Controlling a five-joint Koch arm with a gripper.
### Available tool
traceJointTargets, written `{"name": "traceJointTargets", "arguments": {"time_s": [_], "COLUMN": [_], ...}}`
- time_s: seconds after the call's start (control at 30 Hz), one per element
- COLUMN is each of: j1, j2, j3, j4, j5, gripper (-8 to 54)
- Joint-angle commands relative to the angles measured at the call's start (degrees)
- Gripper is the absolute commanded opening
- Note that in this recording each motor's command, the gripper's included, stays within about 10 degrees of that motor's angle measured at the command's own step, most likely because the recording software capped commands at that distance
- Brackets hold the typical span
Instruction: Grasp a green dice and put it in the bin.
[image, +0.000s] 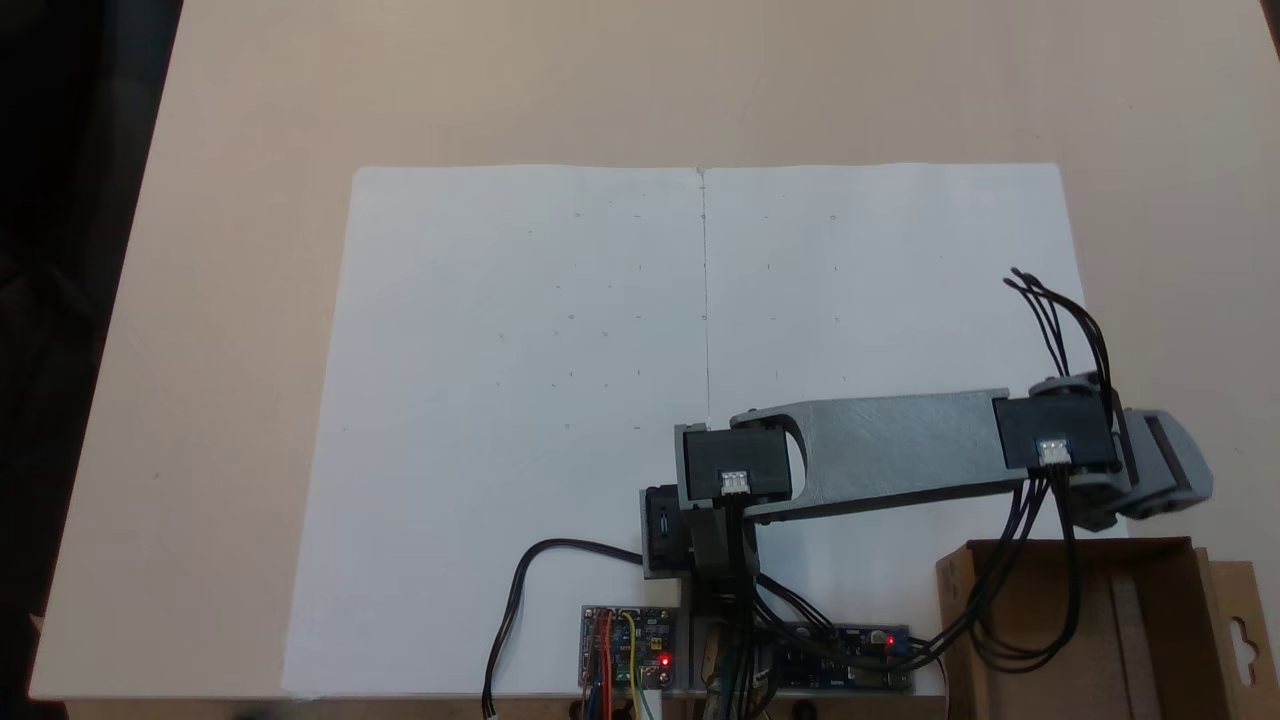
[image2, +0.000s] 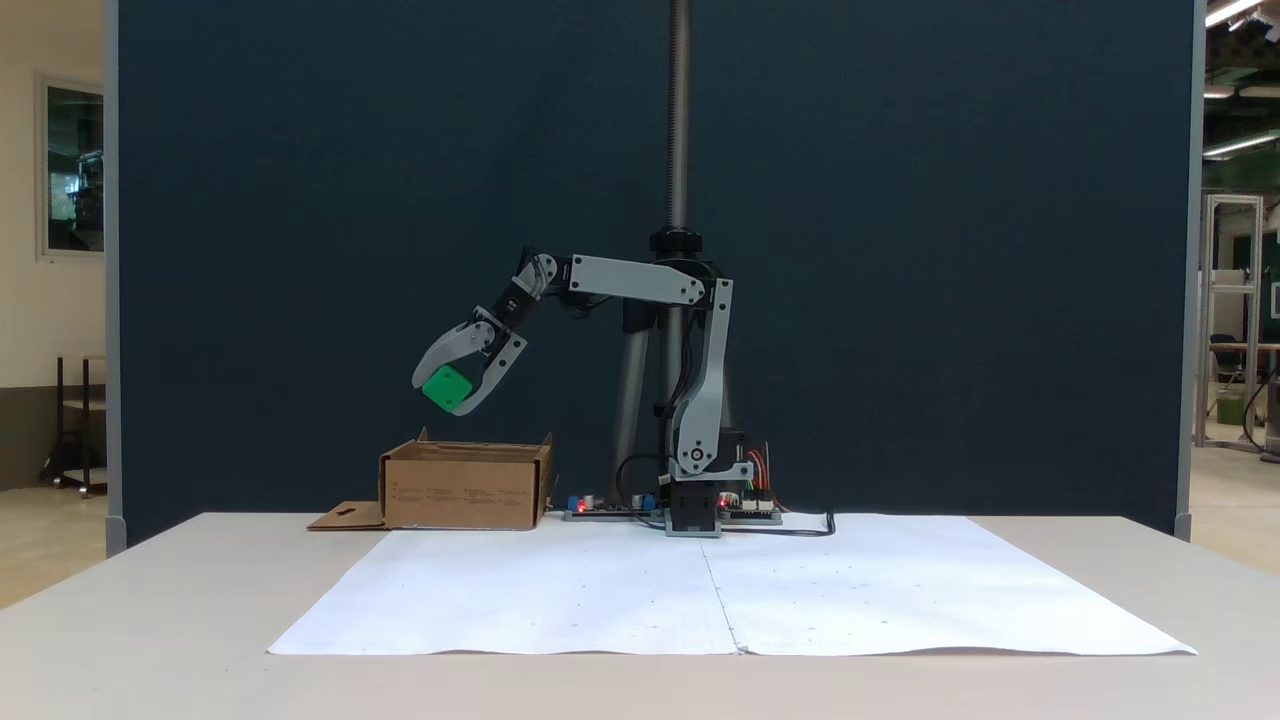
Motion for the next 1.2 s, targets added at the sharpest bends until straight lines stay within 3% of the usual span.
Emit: {"name": "traceJointTargets", "arguments": {"time_s": [0.0, 0.63, 1.17], "j1": [2.99, 17.58, 18.11], "j2": [0.53, -11.43, -12.66], "j3": [-3.25, -9.32, -9.32], "j4": [1.14, 3.52, 4.92], "j5": [3.08, -0.18, -1.85], "gripper": [12.3, 12.3, 14.1]}}
